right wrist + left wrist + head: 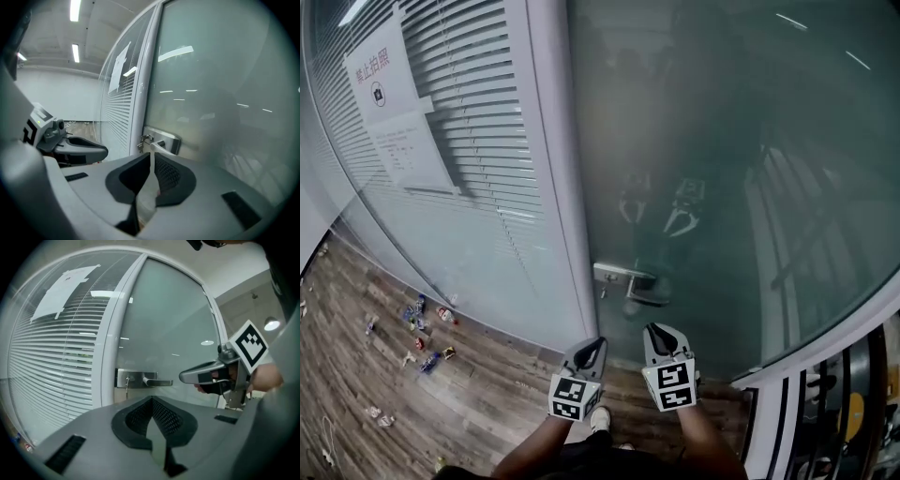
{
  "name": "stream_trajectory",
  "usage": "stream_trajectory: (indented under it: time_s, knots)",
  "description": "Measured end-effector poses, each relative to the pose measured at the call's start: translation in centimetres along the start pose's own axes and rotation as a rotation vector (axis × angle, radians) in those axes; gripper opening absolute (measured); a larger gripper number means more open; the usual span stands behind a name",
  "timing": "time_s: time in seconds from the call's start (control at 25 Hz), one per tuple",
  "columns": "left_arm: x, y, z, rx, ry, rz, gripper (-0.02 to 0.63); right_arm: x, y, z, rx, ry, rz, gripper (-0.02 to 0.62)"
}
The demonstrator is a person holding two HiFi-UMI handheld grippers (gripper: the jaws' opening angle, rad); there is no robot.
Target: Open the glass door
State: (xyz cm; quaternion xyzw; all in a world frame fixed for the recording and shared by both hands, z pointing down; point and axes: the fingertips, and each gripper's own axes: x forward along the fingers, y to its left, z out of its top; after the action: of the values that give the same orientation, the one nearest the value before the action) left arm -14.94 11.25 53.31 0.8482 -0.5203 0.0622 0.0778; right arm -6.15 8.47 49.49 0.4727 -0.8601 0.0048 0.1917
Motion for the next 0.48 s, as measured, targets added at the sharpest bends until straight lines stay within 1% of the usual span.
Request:
stream_trajectory:
  time_s: [0.08, 0.2, 0.32, 0.48]
  knots:
    - [1.5, 1.1, -0.1, 0.007, -0.004, -0.014, -0.003, 1.7, -0.5, 1.1, -0.072, 0.021, 0.011, 0.030]
    - [3.4, 2.2, 0.3, 0.003, -0.006, -0.036, -0.003, 4.2, -1.0, 1.8, -0.212, 0.099, 0.049, 0.132]
    - [4.9, 3.0, 0.9, -0.011, -0.010, -0.061, -0.003, 6.3, -1.5, 1.8, -0.319, 0.174, 0.087, 0.147]
    - [6.3, 3.5, 1.0, -0.014, -0.011, -0.087, -0.003, 8.2, -1.5, 0.5, -0.462, 0.289, 0.166, 0.157]
